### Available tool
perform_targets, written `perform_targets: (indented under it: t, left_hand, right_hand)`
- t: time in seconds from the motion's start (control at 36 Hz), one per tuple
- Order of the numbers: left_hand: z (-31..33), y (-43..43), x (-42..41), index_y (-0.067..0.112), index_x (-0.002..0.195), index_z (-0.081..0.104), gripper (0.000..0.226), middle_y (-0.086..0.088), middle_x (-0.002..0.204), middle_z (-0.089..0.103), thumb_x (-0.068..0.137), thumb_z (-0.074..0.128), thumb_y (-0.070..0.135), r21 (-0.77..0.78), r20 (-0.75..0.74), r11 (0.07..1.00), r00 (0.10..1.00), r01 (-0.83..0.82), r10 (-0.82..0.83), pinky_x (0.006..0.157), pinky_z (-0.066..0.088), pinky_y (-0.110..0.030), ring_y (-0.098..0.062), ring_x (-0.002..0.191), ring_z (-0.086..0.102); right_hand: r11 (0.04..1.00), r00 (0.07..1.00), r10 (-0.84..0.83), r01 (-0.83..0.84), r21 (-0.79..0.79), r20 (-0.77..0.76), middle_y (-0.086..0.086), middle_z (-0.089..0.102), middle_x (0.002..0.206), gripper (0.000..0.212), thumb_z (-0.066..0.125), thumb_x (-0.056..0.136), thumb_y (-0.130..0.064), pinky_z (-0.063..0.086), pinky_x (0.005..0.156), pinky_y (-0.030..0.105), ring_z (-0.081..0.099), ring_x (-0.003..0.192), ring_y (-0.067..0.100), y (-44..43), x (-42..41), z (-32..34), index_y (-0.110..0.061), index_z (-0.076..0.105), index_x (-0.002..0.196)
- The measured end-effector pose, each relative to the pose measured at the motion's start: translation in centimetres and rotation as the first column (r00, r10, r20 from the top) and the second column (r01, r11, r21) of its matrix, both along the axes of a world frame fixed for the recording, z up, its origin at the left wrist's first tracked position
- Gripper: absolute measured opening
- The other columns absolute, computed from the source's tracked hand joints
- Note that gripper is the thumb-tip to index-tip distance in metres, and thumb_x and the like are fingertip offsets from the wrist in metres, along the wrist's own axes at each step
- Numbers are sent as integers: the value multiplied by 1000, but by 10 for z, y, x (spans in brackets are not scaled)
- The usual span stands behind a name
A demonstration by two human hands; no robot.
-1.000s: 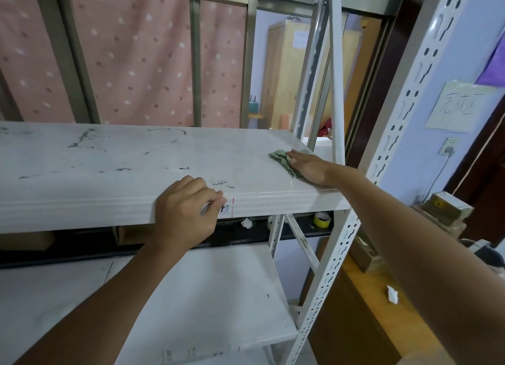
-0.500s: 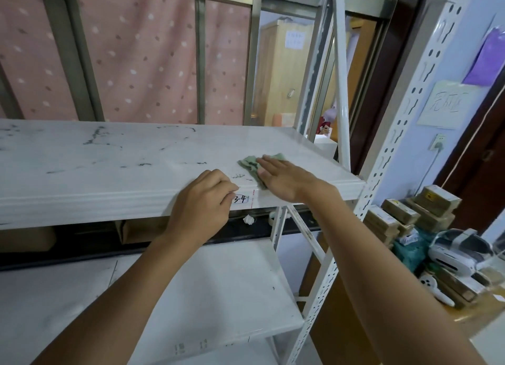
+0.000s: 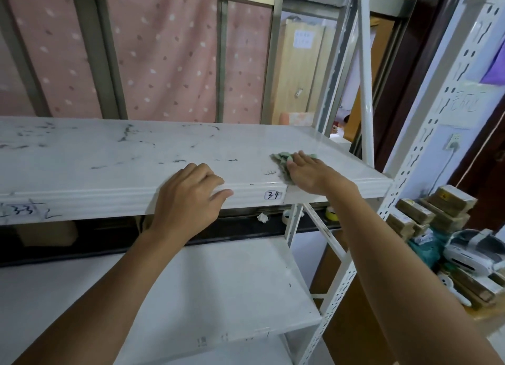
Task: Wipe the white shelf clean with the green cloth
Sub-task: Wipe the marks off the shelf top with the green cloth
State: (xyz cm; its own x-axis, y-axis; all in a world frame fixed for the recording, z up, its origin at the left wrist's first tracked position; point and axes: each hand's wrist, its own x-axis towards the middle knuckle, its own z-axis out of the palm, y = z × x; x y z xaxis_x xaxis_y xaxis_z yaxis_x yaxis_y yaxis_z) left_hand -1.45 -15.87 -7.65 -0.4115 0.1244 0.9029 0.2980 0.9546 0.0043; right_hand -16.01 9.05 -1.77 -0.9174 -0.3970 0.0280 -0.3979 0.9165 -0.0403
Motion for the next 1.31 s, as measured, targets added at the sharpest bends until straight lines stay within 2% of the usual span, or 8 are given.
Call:
perform_targets:
  t: [0.11,0.56,0.89,0.97,1.03,1.14,1.25,1.31]
  left_hand:
    - [0,-1,-7,9,79,79,26,-1,73,68,87,77,33,-12,-46,999,998,34,-34,59,46,-27,-25,67,63]
    - [-1,-9,-17,6,75,77,29,-6,67,66,90,83,30,-105,-115,993,991,56,-68,51,48,-38,-31,57,59]
    - [4,-15,-14,7,79,80,27,-4,69,66,93,80,31,-149,-100,984,988,99,-114,54,50,-35,-27,58,59]
    - [4,-23,-8,8,80,79,20,-5,74,69,94,79,22,-202,-111,975,986,97,-121,55,51,-38,-27,60,61]
    - [3,-34,-2,7,78,77,21,-5,75,70,94,79,19,-230,-140,970,984,77,-111,53,51,-40,-28,60,60]
    - [0,-57,6,7,79,78,23,-6,75,70,94,81,25,-226,-175,973,981,42,-83,53,52,-41,-28,61,62]
    - [-2,-65,11,7,80,78,24,-6,75,70,95,80,26,-209,-167,977,983,40,-76,53,52,-41,-29,61,62]
    - [-3,-68,13,7,81,78,24,-6,75,70,95,80,26,-175,-151,983,985,57,-84,54,52,-41,-29,62,63]
  right_hand:
    - [1000,998,-25,25,1,-62,7,1,167,101,-16,74,-64,11,123,50,0,154,23,-5,-3,-12,-14,9,157]
    - [970,985,170,-163,-182,26,2,-1,167,67,8,102,-48,2,124,38,-2,153,16,-87,52,-4,-13,3,159]
    - [993,999,43,-42,-108,3,2,-7,166,100,-19,71,-59,4,124,43,-7,153,18,-54,19,-15,-17,3,158]
    - [993,999,-27,30,-117,30,0,-6,166,90,-12,82,-61,3,124,43,-6,153,18,-61,15,-12,-16,2,159]
    - [998,1000,-7,9,-65,27,4,-4,167,97,-14,76,-63,4,123,45,-5,153,21,-70,9,-9,-16,5,158]
    - [997,996,70,-69,-20,61,6,4,166,66,11,101,-48,4,122,49,1,153,26,-98,6,2,-14,14,158]
    - [969,968,238,-242,41,74,2,-1,167,91,-7,83,-63,7,123,46,-5,153,19,-132,18,10,-14,10,158]
    - [946,948,311,-316,79,70,4,-3,166,69,3,101,-49,7,124,44,-6,153,19,-142,30,11,-10,11,157]
